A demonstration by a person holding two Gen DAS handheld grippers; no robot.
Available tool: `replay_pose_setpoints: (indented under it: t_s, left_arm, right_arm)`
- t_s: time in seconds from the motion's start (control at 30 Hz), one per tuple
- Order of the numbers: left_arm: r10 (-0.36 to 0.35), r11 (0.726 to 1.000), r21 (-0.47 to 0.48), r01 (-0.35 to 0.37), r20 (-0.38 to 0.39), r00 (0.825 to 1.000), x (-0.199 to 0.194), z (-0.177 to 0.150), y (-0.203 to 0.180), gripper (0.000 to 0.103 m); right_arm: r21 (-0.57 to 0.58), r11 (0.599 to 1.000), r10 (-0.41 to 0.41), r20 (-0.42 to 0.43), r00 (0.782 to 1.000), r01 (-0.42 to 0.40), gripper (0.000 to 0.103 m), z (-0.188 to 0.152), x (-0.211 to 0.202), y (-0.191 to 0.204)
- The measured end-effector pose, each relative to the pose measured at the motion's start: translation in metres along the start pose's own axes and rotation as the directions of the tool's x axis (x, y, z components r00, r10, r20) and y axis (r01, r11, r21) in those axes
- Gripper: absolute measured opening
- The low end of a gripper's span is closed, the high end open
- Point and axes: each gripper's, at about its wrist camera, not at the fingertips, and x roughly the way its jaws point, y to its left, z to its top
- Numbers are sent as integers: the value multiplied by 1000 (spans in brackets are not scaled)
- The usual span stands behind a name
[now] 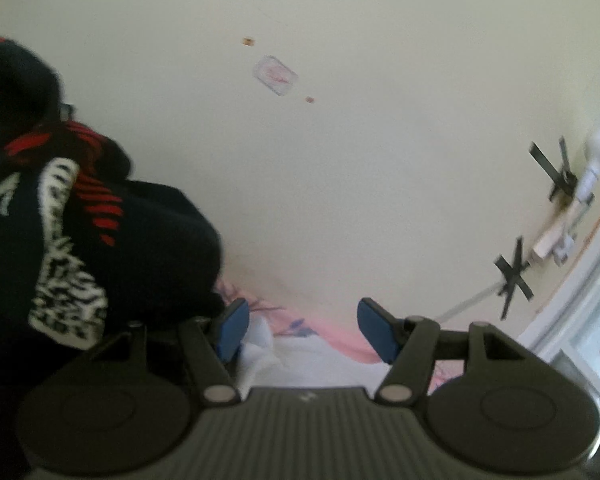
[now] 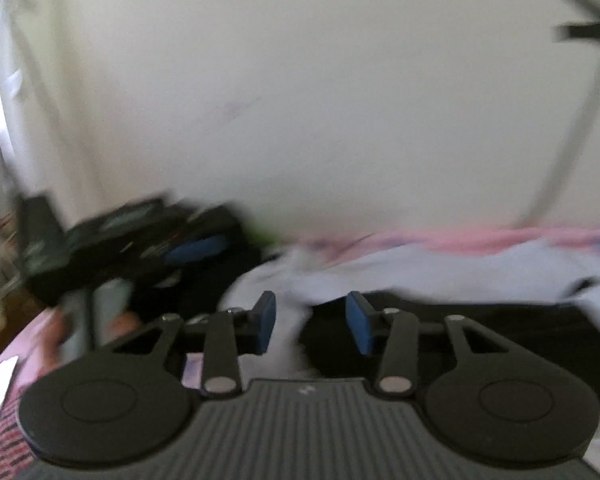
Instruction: Fold small clothes
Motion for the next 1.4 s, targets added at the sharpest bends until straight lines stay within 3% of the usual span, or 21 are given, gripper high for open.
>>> replay_pose_setpoints:
  t_s: [0.2, 0.27, 0.3, 0.33, 0.4, 0.47, 0.53, 0.57, 0.6, 0.63, 0.67, 0.8, 0.87, 0.93, 0.97, 1.03, 1.13, 1.17, 1.27, 1.33, 1.4]
  left_arm:
    - [8, 998, -63, -7, 18, 1000, -2, 7, 16, 61]
    - [4, 998, -70, -3, 14, 1000, -1, 7, 18, 61]
    - [2, 998, -68, -2, 11, 1000, 0, 7, 18, 61]
    - [3, 998, -62, -3, 7, 1000, 1, 6, 17, 61]
    - [8, 999, -42, -7, 4, 1000, 3, 4, 13, 61]
    - [11, 999, -30, -11, 4, 1000, 4, 4, 11, 61]
    - [8, 999, -32, -8, -2, 1000, 4, 5, 12, 61]
    - [7, 999, -35, -7, -6, 1000, 5, 5, 12, 61]
    - [7, 999, -38, -8, -10, 1000, 7, 5, 13, 61]
    - [7, 999, -36, -8, -14, 1000, 7, 4, 13, 61]
    - [8, 999, -33, -8, -17, 1000, 7, 4, 13, 61]
    - [12, 1000, -10, -13, -24, 1000, 9, 1, 10, 61]
    - [18, 1000, -1, -18, -30, 999, 11, 0, 9, 61]
    - [24, 1000, 1, -24, -34, 999, 11, -1, 10, 61]
    - [25, 1000, -3, -25, -35, 999, 13, 0, 9, 61]
    - [24, 1000, -13, -25, -41, 999, 15, 0, 10, 61]
    - [29, 999, -14, -30, -44, 999, 15, 0, 10, 61]
    - [30, 999, -13, -31, -39, 999, 14, 0, 10, 61]
    - [34, 999, -33, -35, -23, 999, 12, 1, 13, 61]
    - [30, 998, -59, -31, -25, 999, 12, 2, 17, 61]
    - [26, 997, -69, -28, -27, 999, 13, 2, 18, 61]
  right_arm:
    - [-236, 968, 67, -100, 993, -89, 38, -30, 46, 61]
    - [-237, 967, 67, -134, 989, -97, 30, -35, 52, 61]
    - [-213, 972, 68, -164, 984, -103, 19, -36, 60, 56]
    - [-176, 980, 61, -194, 979, -95, 3, -35, 70, 45]
    - [-77, 997, 10, -194, 981, -25, 1, -29, 82, 15]
    - [100, 991, -69, -163, 984, 86, 0, -23, 88, -26]
    - [211, 975, -34, -153, 988, 66, 0, -23, 81, -44]
    - [208, 976, -32, -149, 988, 63, 1, -24, 77, -42]
    - [183, 982, -22, -142, 990, 48, 14, -26, 71, -36]
    - [154, 988, -2, -134, 991, 22, 39, -28, 65, -27]
    - [123, 992, 16, -127, 992, 0, 49, -30, 61, -19]
    - [-22, 999, 42, -158, 987, -46, 48, -42, 61, 15]
    - [-71, 997, 2, -214, 977, -18, 15, -46, 74, 23]
    - [-42, 997, 58, -221, 974, -69, 8, -45, 76, 25]
    - [-12, 989, 140, -213, 967, -146, 8, -43, 73, 29]
    - [-111, 966, 211, -186, 960, -234, 8, -44, 60, 50]
    - [-213, 916, 263, -320, 910, -340, 21, -48, 69, 65]
    - [-214, 914, 264, -334, 905, -346, 21, -45, 70, 61]
    - [-121, 924, 328, -233, 915, -362, 21, -10, 62, 28]
    - [-53, 954, 287, -129, 949, -296, 24, 22, 61, 1]
    - [-26, 982, 183, -92, 979, -186, 45, 47, 80, -23]
